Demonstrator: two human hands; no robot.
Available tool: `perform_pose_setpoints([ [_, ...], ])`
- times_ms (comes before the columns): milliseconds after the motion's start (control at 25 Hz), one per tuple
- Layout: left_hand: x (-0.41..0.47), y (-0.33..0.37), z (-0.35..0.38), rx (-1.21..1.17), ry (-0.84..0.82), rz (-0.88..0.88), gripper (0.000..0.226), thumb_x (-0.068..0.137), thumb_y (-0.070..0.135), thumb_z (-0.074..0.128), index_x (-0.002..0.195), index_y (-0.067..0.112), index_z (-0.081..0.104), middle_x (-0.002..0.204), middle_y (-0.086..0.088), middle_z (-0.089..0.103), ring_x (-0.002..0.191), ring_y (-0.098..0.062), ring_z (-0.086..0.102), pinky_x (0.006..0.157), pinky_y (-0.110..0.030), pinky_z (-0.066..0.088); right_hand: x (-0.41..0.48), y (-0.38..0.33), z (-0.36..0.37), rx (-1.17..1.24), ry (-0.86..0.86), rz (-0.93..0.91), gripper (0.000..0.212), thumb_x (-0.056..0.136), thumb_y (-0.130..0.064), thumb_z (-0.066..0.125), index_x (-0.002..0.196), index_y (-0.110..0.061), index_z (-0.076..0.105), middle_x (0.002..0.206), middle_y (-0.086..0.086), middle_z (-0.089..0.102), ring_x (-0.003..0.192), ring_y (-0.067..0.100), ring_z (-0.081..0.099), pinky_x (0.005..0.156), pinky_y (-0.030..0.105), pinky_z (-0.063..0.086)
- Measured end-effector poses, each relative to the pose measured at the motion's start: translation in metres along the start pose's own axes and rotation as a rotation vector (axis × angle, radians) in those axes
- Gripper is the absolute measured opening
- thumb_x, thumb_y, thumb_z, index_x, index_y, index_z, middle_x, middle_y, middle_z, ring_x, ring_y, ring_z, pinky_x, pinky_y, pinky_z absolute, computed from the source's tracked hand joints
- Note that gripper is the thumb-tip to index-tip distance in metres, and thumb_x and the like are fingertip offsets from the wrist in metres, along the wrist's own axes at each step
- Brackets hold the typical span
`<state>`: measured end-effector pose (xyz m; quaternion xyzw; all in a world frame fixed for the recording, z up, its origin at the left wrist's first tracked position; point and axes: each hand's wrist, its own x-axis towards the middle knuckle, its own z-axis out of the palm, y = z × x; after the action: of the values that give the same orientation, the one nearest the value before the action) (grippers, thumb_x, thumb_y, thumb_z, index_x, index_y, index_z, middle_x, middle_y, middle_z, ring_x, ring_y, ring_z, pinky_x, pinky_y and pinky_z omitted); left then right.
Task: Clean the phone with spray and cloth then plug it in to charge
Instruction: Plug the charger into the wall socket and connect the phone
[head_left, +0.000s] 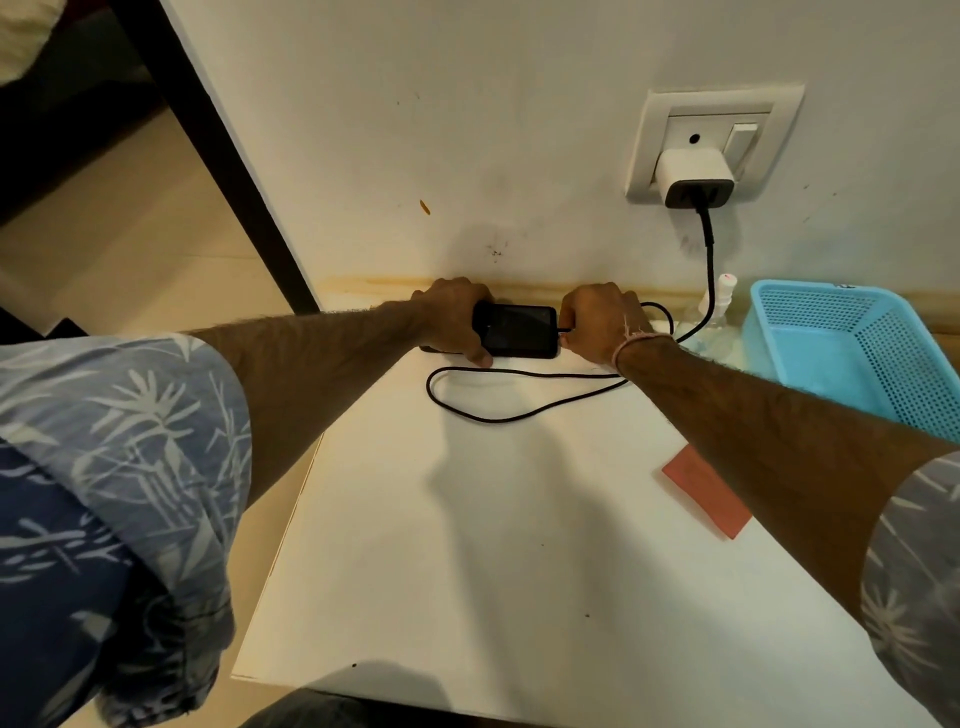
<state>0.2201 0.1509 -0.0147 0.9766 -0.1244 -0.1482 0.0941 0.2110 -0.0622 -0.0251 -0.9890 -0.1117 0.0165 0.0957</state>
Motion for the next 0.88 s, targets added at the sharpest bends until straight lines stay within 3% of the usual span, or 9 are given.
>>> perform_pose_setpoints([
  [400, 0.0, -0.003, 0.008, -0.089, 0.068, 0.0, 0.082, 0.062, 0.036, 0.094, 0.13, 0.012, 0.056, 0.122, -0.009, 0.06, 0.113, -0.028, 0.057, 0.097, -0.045, 0.052, 0.0, -0.001, 0.003, 0.087, 0.045, 0.007, 0.01, 0.078, -0.015, 0.071, 0.088, -0.017, 0.073, 0.094, 0.009, 0.071, 0.089, 0.03, 0.063, 0.086, 0.042, 0.053],
  [560, -0.001, -0.005, 0.009, -0.096, 0.093, -0.007, 0.083, 0.061, 0.037, 0.094, 0.13, 0.012, 0.057, 0.123, -0.008, 0.061, 0.113, -0.028, 0.057, 0.097, -0.049, 0.051, 0.002, -0.001, 0.003, 0.078, 0.053, 0.023, 0.011, 0.081, -0.017, 0.072, 0.092, -0.015, 0.075, 0.095, 0.008, 0.071, 0.09, 0.029, 0.064, 0.084, 0.036, 0.053],
  [880, -0.004, -0.002, 0.01, -0.133, 0.108, -0.022, 0.083, 0.062, 0.033, 0.094, 0.133, 0.01, 0.057, 0.125, -0.009, 0.063, 0.114, -0.028, 0.058, 0.098, -0.047, 0.052, 0.002, -0.002, 0.006, 0.116, 0.083, 0.059, 0.014, 0.082, -0.017, 0.072, 0.095, -0.013, 0.076, 0.096, 0.011, 0.072, 0.09, 0.03, 0.065, 0.086, 0.037, 0.054],
])
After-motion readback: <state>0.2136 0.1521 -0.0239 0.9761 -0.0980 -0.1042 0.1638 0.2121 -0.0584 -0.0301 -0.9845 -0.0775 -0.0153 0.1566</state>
